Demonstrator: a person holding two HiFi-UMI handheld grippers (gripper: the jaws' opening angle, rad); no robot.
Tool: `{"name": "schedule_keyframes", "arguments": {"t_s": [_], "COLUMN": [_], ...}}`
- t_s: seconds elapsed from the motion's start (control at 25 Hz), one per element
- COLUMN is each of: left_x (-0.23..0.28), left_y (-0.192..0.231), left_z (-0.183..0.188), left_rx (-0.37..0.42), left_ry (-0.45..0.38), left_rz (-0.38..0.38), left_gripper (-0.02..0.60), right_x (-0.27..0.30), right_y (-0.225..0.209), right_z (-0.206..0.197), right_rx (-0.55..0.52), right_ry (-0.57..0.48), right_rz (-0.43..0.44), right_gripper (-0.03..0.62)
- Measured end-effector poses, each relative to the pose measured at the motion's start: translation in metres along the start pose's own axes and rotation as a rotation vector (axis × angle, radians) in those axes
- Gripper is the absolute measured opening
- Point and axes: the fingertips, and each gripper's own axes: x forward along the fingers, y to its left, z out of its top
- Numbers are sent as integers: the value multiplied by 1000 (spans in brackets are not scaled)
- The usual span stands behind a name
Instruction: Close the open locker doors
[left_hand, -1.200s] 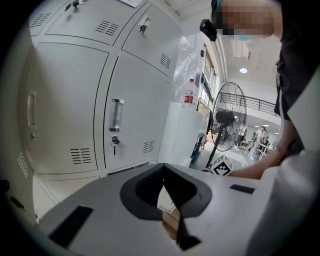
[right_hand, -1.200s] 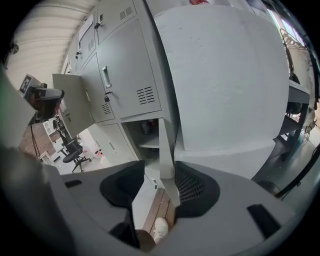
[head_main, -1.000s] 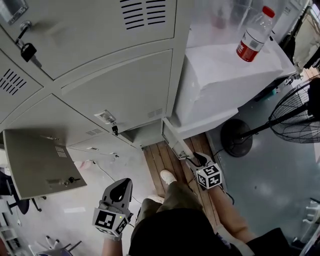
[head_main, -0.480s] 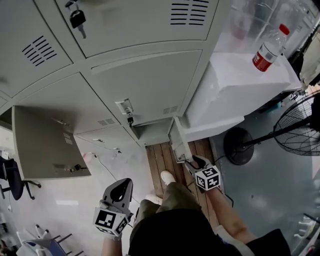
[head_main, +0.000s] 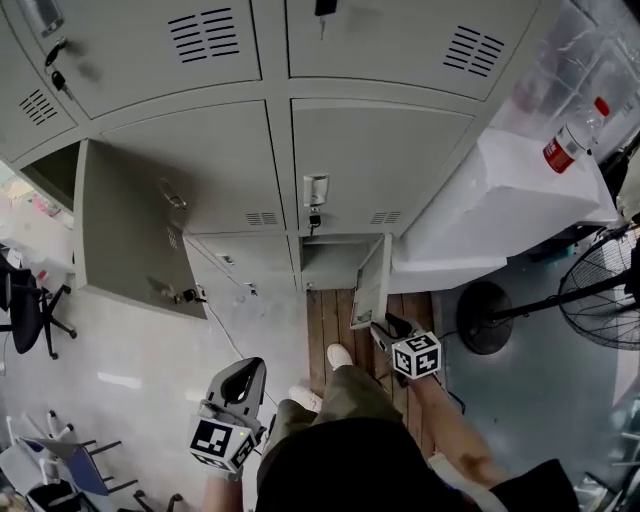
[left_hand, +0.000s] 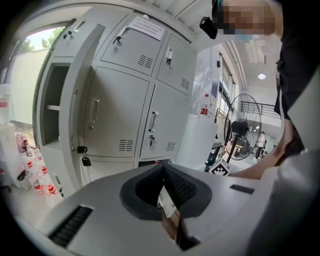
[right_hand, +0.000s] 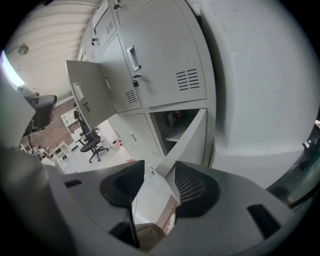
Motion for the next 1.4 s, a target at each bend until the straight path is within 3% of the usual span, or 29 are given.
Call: {"name": "schedule_keyframes", "arguments": {"t_s": [0.48,1.4], "left_x": [-56,-49], "left_y": [36,88], "left_z": [-7,7], "left_rx": [-56,-149], "left_ry": [-56,-77], "left_rz": [162,412], "left_gripper": [7,8], "right_x": [44,152], "right_y": [56,87], "right_z": [13,92], "right_rx": [-96,-265], "right_ry": [53,127], "right_rz": [108,332], "right_gripper": [190,190]}}
